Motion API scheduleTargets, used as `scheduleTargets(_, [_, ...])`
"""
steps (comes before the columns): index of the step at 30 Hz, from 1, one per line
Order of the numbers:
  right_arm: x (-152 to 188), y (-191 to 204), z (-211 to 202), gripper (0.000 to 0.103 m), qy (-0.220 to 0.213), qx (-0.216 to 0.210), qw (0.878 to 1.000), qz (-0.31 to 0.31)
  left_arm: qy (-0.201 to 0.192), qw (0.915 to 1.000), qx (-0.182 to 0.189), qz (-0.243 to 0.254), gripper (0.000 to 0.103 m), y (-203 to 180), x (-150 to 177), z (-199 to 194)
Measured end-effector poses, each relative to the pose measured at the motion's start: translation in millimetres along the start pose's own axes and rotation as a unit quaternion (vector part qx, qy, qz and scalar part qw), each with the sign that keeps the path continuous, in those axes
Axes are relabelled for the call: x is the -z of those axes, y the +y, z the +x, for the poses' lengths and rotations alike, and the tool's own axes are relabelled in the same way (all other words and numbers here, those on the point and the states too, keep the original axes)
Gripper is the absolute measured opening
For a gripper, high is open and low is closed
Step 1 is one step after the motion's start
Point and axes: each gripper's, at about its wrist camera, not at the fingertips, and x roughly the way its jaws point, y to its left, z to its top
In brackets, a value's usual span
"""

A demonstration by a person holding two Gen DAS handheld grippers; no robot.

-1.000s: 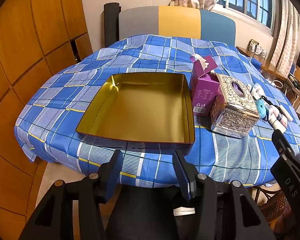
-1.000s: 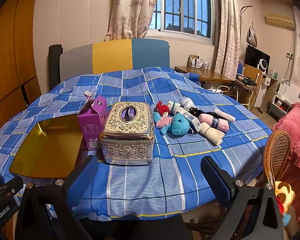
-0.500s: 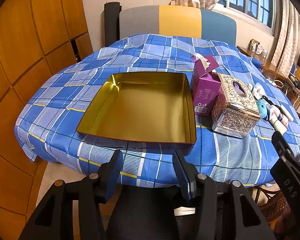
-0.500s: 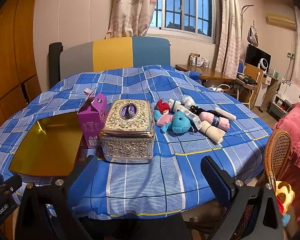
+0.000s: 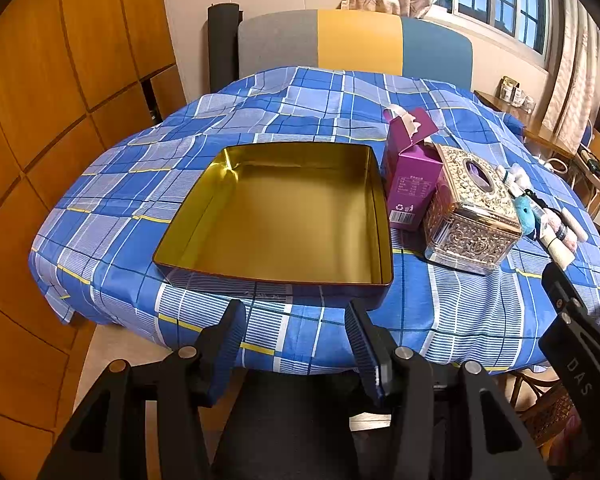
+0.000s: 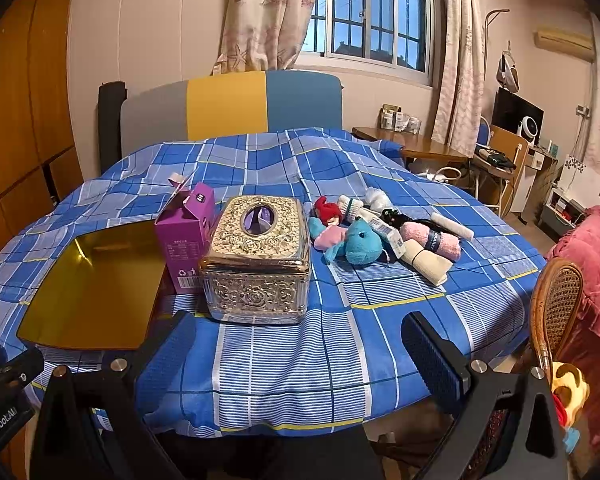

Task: Organize soft objects

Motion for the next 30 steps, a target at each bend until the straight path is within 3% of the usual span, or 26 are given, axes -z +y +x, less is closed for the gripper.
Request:
scheduleTargets(7, [-1.1, -0.6, 0.6, 0.103, -0.001, -0.002, 1.0, 0.001, 0.005, 1.0, 0.003, 0.002, 0.052, -0.1, 0.7, 2.2])
scheduleTargets(10, [-4.5, -3.8, 0.7, 0.103, -0.005, -0.004, 1.0, 0.005, 0.017, 0.9996, 0.021, 0.001, 0.052, 0.4, 0.6, 6.2])
scheduleTargets(19, [-21.1, -43.9, 16.7, 0.103, 0.0, 0.003, 0.999, 0.044, 0.043, 0.9865, 0.158, -0.008, 0.052, -3.8, 7.9, 19.8])
scheduleTargets(23, [-27.9, -73.8, 39.0, 0.103, 0.025, -0.002, 0.999, 0.046, 0.06, 0.9876, 0.142, 0.031, 0.052, -21.5, 7.8, 26.4])
scheduleTargets(27, [-35.2, -105.9, 63.9, 0.103, 0.039, 0.008, 0.998, 0.041, 0.089, 0.9815, 0.161, 0.052, 0.052, -36.4, 8.2, 33.4])
scheduleTargets(30, [-41.7, -132.9, 85.8, 0.103, 0.056, 0.009, 0.997, 0.044, 0.094, 0.9812, 0.153, 0.072, 0.052, -48.1, 4.5, 35.2])
